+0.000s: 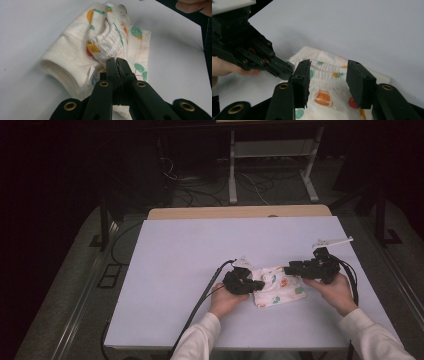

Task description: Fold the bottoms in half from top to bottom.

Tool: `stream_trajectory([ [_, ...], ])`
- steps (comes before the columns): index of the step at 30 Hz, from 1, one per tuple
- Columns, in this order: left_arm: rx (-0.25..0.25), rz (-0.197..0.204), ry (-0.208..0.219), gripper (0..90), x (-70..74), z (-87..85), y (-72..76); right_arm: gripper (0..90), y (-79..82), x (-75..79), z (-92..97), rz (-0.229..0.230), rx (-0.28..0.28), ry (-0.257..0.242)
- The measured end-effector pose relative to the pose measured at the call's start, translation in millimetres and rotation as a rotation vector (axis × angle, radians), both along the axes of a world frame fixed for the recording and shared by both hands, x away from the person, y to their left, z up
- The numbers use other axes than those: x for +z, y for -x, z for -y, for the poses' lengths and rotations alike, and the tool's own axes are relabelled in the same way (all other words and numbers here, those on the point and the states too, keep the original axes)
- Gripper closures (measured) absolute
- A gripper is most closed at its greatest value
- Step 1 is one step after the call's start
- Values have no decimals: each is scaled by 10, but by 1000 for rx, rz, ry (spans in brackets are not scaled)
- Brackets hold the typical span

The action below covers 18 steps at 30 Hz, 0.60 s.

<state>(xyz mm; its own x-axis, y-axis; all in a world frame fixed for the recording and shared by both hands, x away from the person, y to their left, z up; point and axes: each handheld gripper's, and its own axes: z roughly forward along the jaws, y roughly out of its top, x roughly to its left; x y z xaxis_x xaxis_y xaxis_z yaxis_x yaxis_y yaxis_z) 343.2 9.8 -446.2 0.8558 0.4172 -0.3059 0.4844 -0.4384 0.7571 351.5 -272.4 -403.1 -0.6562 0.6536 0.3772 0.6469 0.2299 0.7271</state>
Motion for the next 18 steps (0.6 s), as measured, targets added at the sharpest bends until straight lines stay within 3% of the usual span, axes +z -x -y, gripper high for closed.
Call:
stream_trajectory([
  [7, 0, 0, 3, 888, -15, 8, 9, 723, -73, 97, -163, 21, 20, -7],
  [12, 0, 1, 4, 888, -9, 5, 13, 873, -137, 143, -281, 30, 23, 29],
  [18, 1, 1, 4, 888, -10, 11, 19, 885, -224, 133, -375, 23, 16, 50],
])
